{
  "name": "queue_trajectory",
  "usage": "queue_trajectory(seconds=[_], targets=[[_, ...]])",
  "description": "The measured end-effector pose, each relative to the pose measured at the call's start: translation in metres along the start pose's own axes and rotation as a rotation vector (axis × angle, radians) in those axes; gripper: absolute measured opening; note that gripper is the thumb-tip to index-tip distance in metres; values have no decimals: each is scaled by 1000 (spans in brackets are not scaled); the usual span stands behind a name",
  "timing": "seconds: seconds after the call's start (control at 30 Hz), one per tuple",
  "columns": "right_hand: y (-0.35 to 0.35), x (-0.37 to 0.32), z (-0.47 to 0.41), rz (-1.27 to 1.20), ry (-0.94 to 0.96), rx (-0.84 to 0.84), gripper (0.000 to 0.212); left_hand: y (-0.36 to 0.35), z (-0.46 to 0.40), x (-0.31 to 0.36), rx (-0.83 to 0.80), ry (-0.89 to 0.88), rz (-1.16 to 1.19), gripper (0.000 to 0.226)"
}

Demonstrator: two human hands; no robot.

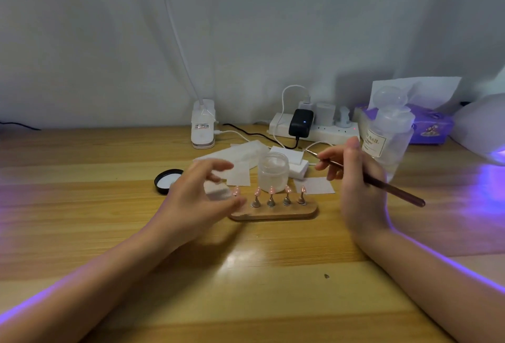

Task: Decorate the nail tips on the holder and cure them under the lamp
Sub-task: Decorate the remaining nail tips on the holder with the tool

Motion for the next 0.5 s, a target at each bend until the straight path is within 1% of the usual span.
queue_trajectory(seconds=[0.1, 0.17, 0.23, 0.33, 0.4, 0.5], targets=[[-3, 2, -1, -27, -60, 11, 43, -2, -2, 28, -16, -236, -188, 44], [-3, 3, -1, 2, -80, -5, 40, -14, -6, 46, -40, -313, -358, 46], [-3, 2, 0, 56, -79, -30, 37, -33, -11, 58, -48, -338, -522, 49], [-5, 1, 0, 126, -64, -50, 34, -58, -19, 66, -43, -334, -660, 42], [-4, 2, -1, 161, -63, -44, 35, -70, -22, 65, -41, -314, -676, 33], [-1, 3, -3, 203, -53, -17, 37, -75, -22, 66, -32, -313, -629, 24]])
Point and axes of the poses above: each hand's wrist, its own z-axis away from the middle knuckle, its own y-axis out of the back of the hand, x = y × z, the point moved 4 cm from there along -z, towards the middle knuckle
